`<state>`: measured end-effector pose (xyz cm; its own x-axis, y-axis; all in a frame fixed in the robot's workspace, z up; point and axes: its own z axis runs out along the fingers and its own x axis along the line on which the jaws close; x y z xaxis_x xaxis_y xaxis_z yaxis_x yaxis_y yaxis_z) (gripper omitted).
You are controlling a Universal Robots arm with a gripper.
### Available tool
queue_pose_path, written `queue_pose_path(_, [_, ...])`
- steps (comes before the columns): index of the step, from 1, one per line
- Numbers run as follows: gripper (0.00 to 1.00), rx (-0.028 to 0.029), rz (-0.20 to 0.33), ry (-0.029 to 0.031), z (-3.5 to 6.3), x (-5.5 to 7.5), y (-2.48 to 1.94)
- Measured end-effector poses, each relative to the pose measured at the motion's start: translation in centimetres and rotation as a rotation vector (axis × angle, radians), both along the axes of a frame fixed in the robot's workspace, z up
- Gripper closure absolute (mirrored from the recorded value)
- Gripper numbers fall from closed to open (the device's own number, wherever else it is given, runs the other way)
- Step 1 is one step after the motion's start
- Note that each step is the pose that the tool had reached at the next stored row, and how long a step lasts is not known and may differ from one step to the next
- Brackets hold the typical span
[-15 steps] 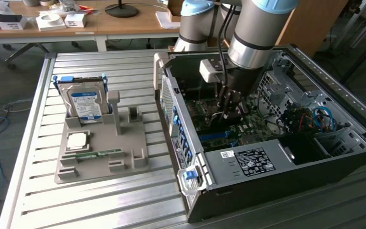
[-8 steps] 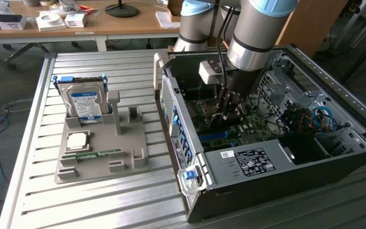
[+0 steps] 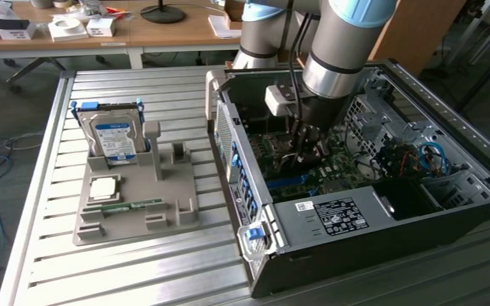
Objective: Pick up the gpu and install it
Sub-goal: 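Insert the gpu into the slot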
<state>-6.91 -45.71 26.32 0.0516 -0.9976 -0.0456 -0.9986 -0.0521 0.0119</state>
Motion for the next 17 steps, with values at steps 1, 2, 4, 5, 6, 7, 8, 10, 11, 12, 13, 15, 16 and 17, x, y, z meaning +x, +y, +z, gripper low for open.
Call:
queue_pose_path(1, [0.74,0.0,0.0,0.0,-0.07,0.0,0.0])
queue_pose_path(2, [0.74,0.0,0.001,0.0,-0.16,-0.01,0.0])
queue_pose_path(4, [0.74,0.0,0.002,-0.0001,-0.3,-0.02,0.01])
queue_pose_path(5, [0.74,-0.0002,0.003,-0.0004,-0.33,-0.03,0.01])
queue_pose_path(6, [0.74,-0.0002,0.003,-0.0003,-0.32,-0.03,0.01])
queue_pose_path(7, [0.74,-0.0002,0.003,-0.0005,-0.33,-0.03,0.01])
queue_pose_path(8, [0.74,-0.0002,0.004,-0.0015,-0.33,-0.05,0.02])
queue_pose_path(10, [0.74,0.0009,0.004,-0.005,-0.35,-0.08,0.02])
queue_pose_path(11, [0.74,0.0016,0.005,-0.0072,-0.35,-0.09,0.02])
queue_pose_path(12, [0.74,0.0023,0.005,-0.0091,-0.35,-0.08,0.02])
queue_pose_path(13, [0.74,0.0029,0.005,-0.0102,-0.35,-0.08,0.02])
queue_pose_path(15, [0.74,0.003,0.005,-0.0106,-0.35,-0.1,0.02])
queue_pose_path(16, [0.74,0.0031,0.005,-0.0107,-0.36,-0.13,0.02])
queue_pose_path(17, [0.74,0.003,0.004,-0.0106,-0.37,-0.16,0.02])
